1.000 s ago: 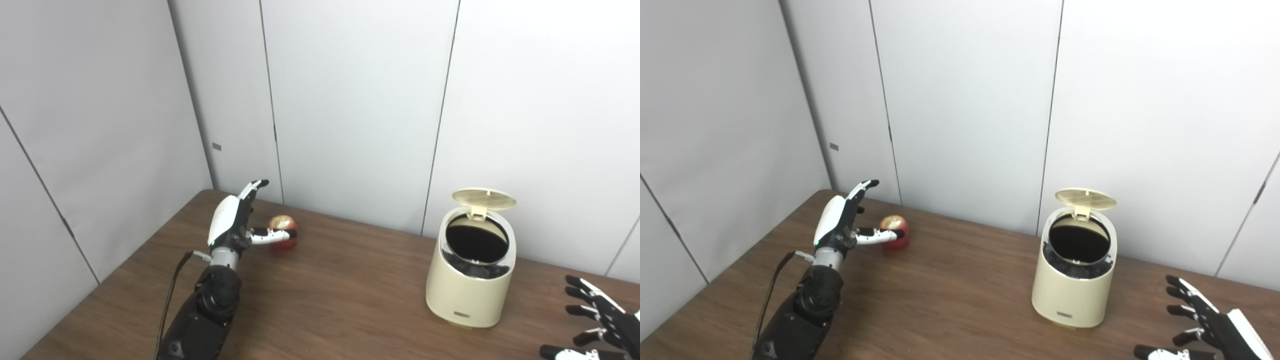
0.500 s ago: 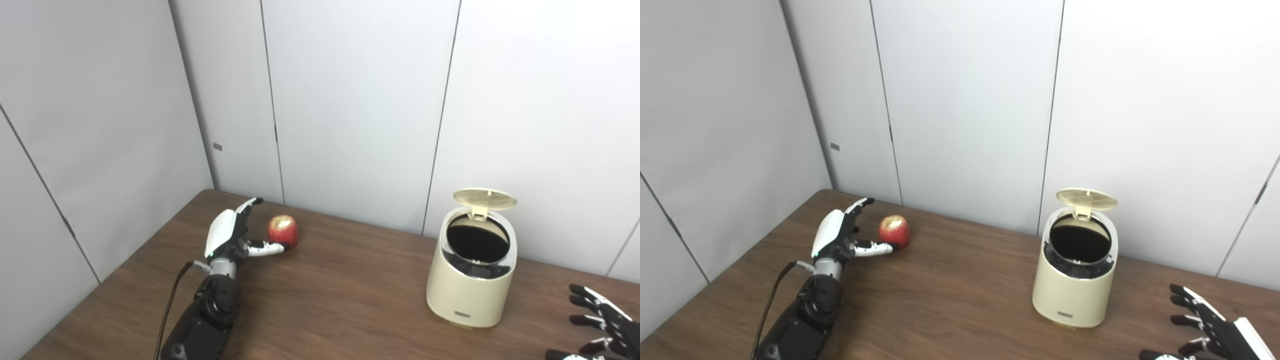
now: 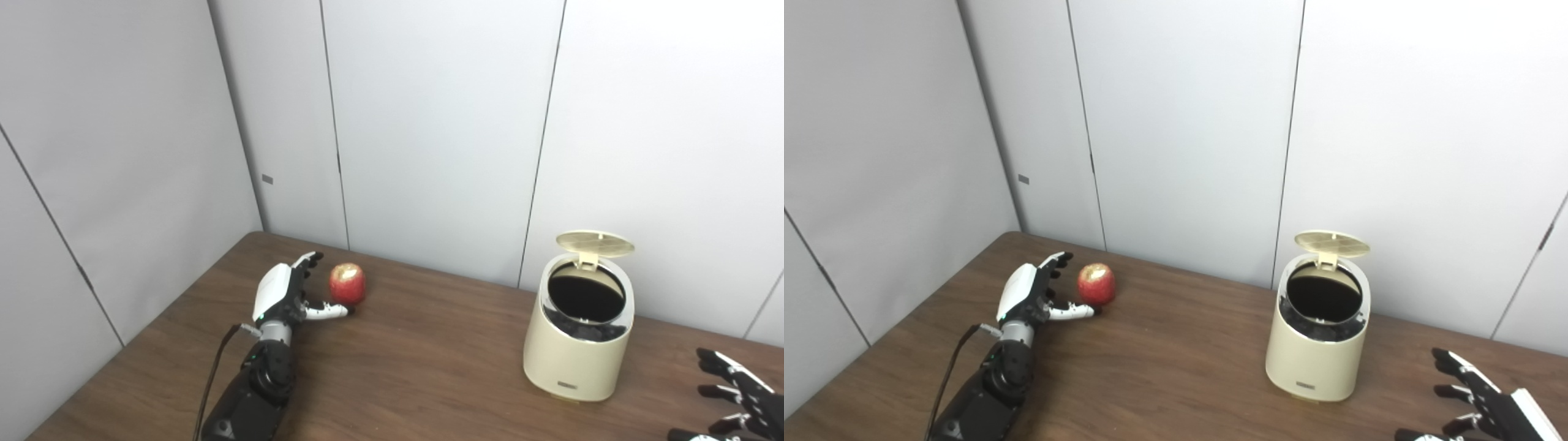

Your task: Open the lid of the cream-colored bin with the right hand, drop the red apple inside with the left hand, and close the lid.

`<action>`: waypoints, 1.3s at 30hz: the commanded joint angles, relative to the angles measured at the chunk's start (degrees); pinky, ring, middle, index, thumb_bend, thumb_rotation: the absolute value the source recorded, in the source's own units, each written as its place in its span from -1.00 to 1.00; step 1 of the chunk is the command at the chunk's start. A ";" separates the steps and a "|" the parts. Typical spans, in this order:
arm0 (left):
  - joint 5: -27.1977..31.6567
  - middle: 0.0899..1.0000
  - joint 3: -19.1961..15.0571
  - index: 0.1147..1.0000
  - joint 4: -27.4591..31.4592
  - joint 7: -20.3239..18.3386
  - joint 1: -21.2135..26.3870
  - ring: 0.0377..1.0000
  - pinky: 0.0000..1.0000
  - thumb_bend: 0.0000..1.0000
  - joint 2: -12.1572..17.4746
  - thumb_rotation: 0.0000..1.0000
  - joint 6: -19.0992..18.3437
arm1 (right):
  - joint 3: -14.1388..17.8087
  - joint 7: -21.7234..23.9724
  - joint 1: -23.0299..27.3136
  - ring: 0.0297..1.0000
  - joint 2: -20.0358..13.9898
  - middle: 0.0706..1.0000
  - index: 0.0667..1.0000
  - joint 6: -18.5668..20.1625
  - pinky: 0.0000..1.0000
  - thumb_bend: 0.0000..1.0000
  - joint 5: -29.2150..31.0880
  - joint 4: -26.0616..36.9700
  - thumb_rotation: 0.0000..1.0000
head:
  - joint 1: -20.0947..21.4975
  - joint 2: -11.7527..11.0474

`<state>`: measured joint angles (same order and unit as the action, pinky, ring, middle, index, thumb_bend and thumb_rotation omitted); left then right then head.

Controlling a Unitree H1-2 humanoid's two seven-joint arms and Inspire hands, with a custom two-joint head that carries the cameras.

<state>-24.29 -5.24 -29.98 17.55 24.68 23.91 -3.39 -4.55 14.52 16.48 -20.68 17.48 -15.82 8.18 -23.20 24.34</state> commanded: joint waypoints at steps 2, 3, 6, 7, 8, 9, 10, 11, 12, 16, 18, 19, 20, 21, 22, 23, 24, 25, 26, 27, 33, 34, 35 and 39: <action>-0.13 0.56 0.99 0.67 -0.44 1.09 3.17 0.53 0.26 0.91 1.19 -0.63 2.49 | 0.60 -0.23 1.26 0.61 -1.13 0.81 0.78 -0.74 0.08 0.54 0.13 2.25 -0.38 | 0.17 0.04; -0.12 0.56 1.27 0.68 -0.53 0.95 3.25 0.54 0.30 0.91 1.19 -0.63 2.53 | 0.69 -0.30 1.21 0.62 -1.07 0.81 0.78 -1.06 0.10 0.54 0.31 2.10 -0.38 | 0.22 0.05; -0.16 0.54 1.87 0.68 -1.07 1.26 3.54 0.56 0.37 0.91 1.06 -0.59 2.86 | 0.70 -0.50 1.20 0.62 -1.25 0.81 0.78 -2.22 0.11 0.54 0.27 1.38 -0.36 | 0.29 0.12; -0.08 0.54 1.98 0.68 -1.27 1.35 3.66 0.56 0.40 0.92 0.97 -0.58 2.90 | 0.68 -0.49 1.21 0.62 -1.36 0.81 0.79 -2.41 0.13 0.54 0.21 1.25 -0.34 | 0.34 0.16; 0.09 0.55 2.05 0.69 -1.47 1.38 3.78 0.57 0.42 0.91 0.86 -0.59 2.99 | 0.71 -0.38 1.22 0.62 -1.47 0.81 0.79 -2.42 0.13 0.55 0.28 1.19 -0.32 | 0.38 0.19; 0.24 0.55 2.09 0.69 -1.66 1.44 3.90 0.58 0.45 0.91 0.74 -0.60 3.06 | 0.76 -0.30 1.22 0.62 -1.53 0.81 0.79 -2.41 0.14 0.55 0.39 1.15 -0.31 | 0.38 0.19; 0.33 0.56 2.13 0.68 -1.82 1.52 4.01 0.59 0.46 0.91 0.61 -0.62 3.04 | 0.82 -0.26 1.20 0.63 -1.55 0.81 0.79 -2.22 0.15 0.55 0.44 1.23 -0.30 | 0.52 0.22; 0.35 0.56 2.23 0.69 -2.01 1.61 4.08 0.60 0.46 0.91 0.54 -0.62 3.27 | 0.87 -0.28 1.17 0.63 -1.56 0.81 0.79 -2.12 0.16 0.55 0.44 1.29 -0.30 | 0.52 0.22; 0.43 0.56 2.28 0.69 -2.27 1.73 4.14 0.60 0.45 0.91 0.47 -0.62 3.49 | 0.93 -0.26 1.12 0.63 -1.58 0.81 0.79 -2.02 0.16 0.55 0.51 1.42 -0.30 | 0.52 0.22; 0.95 0.57 2.30 0.67 -3.37 2.34 4.41 0.62 0.49 0.93 0.06 -0.66 4.57 | 1.09 -0.02 0.90 0.65 -1.81 0.82 0.80 -1.76 0.13 0.51 0.77 2.02 -0.35 | 0.83 0.44; 0.91 0.57 2.50 0.66 -3.66 2.83 4.43 0.62 0.47 0.93 -0.04 -0.68 4.73 | 1.16 0.04 0.76 0.65 -1.97 0.83 0.80 -1.87 0.11 0.49 0.86 2.15 -0.36 | 0.87 0.52; 0.90 0.58 2.62 0.66 -3.82 3.03 4.46 0.62 0.46 0.92 -0.04 -0.69 4.80 | 1.18 0.01 0.72 0.65 -2.02 0.83 0.80 -1.98 0.12 0.48 0.91 2.12 -0.37 | 0.87 0.52; 1.05 0.58 2.71 0.65 -4.28 3.17 4.52 0.62 0.45 0.92 -0.01 -0.69 5.04 | 1.20 -0.08 0.64 0.65 -2.12 0.83 0.80 -2.24 0.12 0.48 0.93 1.98 -0.37 | 0.88 0.56; 1.14 0.59 2.80 0.66 -4.78 3.34 4.61 0.63 0.48 0.92 0.04 -0.68 5.32 | 1.19 -0.15 0.58 0.65 -2.21 0.83 0.80 -2.40 0.11 0.48 0.93 1.89 -0.36 | 0.88 0.56; 1.22 0.60 2.87 0.66 -5.13 3.47 4.67 0.64 0.52 0.92 0.08 -0.68 5.54 | 1.17 -0.19 0.54 0.65 -2.28 0.83 0.80 -2.50 0.11 0.48 0.92 1.84 -0.36 | 0.88 0.56; 1.26 0.60 2.93 0.66 -5.54 3.64 4.78 0.64 0.53 0.92 0.09 -0.67 5.58 | 1.11 -0.19 0.49 0.65 -2.35 0.83 0.80 -2.28 0.11 0.48 0.79 1.97 -0.36 | 0.88 0.56; 1.43 0.60 2.93 0.66 -5.94 3.75 4.89 0.65 0.56 0.92 0.08 -0.67 5.77 | 1.06 -0.14 0.44 0.65 -2.37 0.82 0.80 -1.75 0.13 0.48 0.65 2.26 -0.36 | 0.88 0.56; 1.60 0.60 2.89 0.66 -6.20 3.85 4.94 0.65 0.56 0.92 0.05 -0.68 5.83 | 1.08 -0.10 0.34 0.66 -2.39 0.82 0.80 -1.36 0.16 0.47 0.61 2.62 -0.36 | 1.04 0.81; 1.82 0.60 2.81 0.66 -6.39 3.90 5.01 0.65 0.54 0.93 -0.01 -0.68 5.74 | 1.08 -0.10 0.25 0.66 -2.43 0.82 0.80 -1.18 0.19 0.47 0.56 2.83 -0.36 | 1.04 0.81; 2.29 0.61 2.64 0.66 -6.51 3.71 5.02 0.65 0.53 0.93 -0.07 -0.68 5.83 | 1.13 -0.17 0.15 0.66 -2.47 0.82 0.80 -1.43 0.19 0.47 0.61 2.79 -0.37 | 1.14 0.89; 4.67 0.42 1.42 0.52 -9.13 5.57 5.58 0.45 0.25 0.86 -0.89 -0.87 9.38 | 1.43 -0.02 -0.24 0.67 -2.32 0.83 0.80 0.00 0.18 0.47 0.82 3.92 -0.40 | 1.53 1.10; 4.51 0.32 1.47 0.45 -9.82 6.48 5.79 0.35 0.19 0.84 -0.96 -0.90 10.19 | 1.55 0.06 -0.32 0.67 -2.25 0.83 0.79 0.39 0.18 0.47 0.99 4.18 -0.40 | 1.53 1.10; 4.71 0.19 1.34 0.36 -10.57 7.22 6.05 0.22 0.09 0.80 -1.10 -0.96 11.06 | 1.67 0.14 -0.39 0.67 -2.23 0.83 0.79 0.63 0.19 0.46 1.18 4.29 -0.42 | 1.68 1.10; 5.54 -0.16 0.62 0.04 -14.05 10.63 7.35 -0.11 -0.21 0.14 -1.82 -1.00 14.57 | 1.80 0.44 -0.61 0.69 -2.65 0.83 0.80 0.65 0.21 0.47 1.35 4.47 -0.40 | 1.98 1.10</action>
<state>-18.99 -4.24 -43.35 25.99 29.74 22.06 8.81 -3.65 15.25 14.55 -22.14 18.66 -15.03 10.25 -21.36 25.40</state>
